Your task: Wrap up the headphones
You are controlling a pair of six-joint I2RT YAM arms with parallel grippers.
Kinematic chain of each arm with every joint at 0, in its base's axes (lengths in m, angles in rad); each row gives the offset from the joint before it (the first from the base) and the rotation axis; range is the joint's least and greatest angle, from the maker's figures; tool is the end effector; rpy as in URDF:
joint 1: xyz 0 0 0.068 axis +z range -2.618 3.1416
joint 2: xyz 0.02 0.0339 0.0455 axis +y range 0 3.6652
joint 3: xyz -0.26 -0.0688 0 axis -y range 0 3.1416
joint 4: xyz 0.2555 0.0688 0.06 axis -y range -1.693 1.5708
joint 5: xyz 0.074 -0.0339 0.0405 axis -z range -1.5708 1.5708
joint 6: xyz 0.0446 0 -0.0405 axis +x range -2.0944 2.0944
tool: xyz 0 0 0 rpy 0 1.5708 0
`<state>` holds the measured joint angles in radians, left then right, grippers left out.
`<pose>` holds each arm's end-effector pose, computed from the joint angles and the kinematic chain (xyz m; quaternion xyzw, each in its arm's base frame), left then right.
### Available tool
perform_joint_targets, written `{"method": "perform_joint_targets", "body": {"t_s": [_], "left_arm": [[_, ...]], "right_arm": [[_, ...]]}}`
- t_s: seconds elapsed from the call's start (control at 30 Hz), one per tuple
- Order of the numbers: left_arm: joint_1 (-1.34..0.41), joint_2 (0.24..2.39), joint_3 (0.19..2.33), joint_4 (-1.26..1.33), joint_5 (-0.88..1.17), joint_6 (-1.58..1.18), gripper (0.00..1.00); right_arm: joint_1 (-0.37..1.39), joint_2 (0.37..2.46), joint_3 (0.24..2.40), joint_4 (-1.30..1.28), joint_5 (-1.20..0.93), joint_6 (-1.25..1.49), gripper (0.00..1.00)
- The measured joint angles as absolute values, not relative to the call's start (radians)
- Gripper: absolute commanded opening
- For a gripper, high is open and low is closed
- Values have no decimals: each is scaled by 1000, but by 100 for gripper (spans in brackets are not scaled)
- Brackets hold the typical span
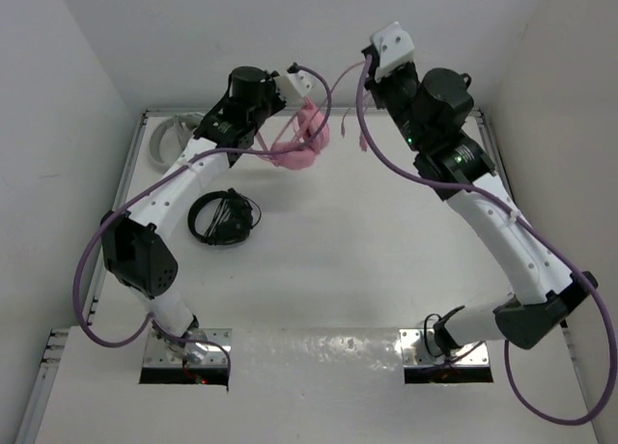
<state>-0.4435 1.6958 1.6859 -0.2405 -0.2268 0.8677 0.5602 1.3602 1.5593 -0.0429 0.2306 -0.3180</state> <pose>0.3857 -0.1721 0.3998 0.4234 0.6644 0.2157 0.5769 0.2767 0.1615 0.4954 -0.1953 0.6214 0.0170 0.7586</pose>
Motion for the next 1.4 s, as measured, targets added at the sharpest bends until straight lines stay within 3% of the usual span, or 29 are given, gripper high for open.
{"method": "perform_joint_targets", "body": {"t_s": [0.4,0.53,0.6,0.77,0.87,1.07,1.4], "left_arm": [[-498,1589,1692,-627,63,693,0],[-498,1580,1764,-698,188,614,0],[-498,1580,1813,-738,245,567,0],[-498,1592,1997,-831,388,418,0],[-498,1634,2167,-830,438,305,0],[-498,1693,2316,-783,486,173,0],[-498,1741,2339,-784,490,91,0]], "right_arm": [[315,1785,1968,-245,192,-260,0],[260,1868,2000,-305,127,-218,0],[242,1868,1961,-311,73,-204,0],[230,1782,1689,-220,-152,-173,21],[239,1684,1407,-56,-303,-103,30],[265,1600,1039,382,-426,103,35],[330,1615,927,718,-418,268,61]]}}
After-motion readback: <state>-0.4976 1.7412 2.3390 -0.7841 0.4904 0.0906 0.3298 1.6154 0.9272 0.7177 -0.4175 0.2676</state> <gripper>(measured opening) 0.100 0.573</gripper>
